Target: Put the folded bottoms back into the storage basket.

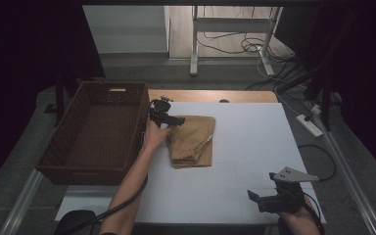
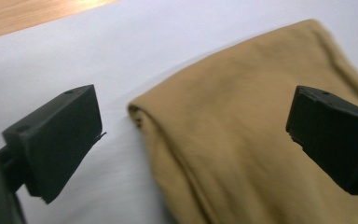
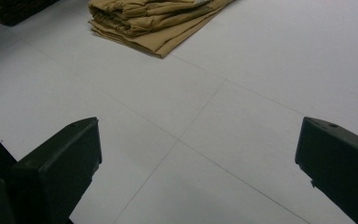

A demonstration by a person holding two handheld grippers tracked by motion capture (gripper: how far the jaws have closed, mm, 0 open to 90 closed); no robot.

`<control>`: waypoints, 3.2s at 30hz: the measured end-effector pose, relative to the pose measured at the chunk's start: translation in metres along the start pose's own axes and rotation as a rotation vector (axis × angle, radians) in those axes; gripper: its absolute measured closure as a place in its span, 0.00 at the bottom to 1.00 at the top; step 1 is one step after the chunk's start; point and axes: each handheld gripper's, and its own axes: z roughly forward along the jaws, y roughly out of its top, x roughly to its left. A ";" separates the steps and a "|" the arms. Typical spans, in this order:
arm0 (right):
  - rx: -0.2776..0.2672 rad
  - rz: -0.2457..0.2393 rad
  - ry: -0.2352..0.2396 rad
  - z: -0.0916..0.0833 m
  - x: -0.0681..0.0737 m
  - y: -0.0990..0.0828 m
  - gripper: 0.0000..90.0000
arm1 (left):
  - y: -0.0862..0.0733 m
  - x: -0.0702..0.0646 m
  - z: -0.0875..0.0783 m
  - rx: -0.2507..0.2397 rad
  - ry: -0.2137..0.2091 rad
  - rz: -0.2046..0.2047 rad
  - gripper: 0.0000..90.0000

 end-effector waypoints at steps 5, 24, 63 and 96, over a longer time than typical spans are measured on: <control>-0.001 -0.002 0.003 0.000 0.000 0.000 0.01 | -0.001 0.007 0.010 0.042 0.043 -0.015 0.10; 0.002 -0.011 -0.002 0.000 0.001 0.000 0.01 | -0.005 0.006 0.025 0.116 0.075 0.021 0.36; -0.088 -0.055 0.100 0.015 0.004 0.016 0.01 | -0.030 0.005 0.022 -0.050 -0.036 0.028 0.83; 0.097 -0.149 0.262 0.098 0.025 0.051 0.01 | -0.032 0.002 0.022 -0.066 -0.015 0.027 0.83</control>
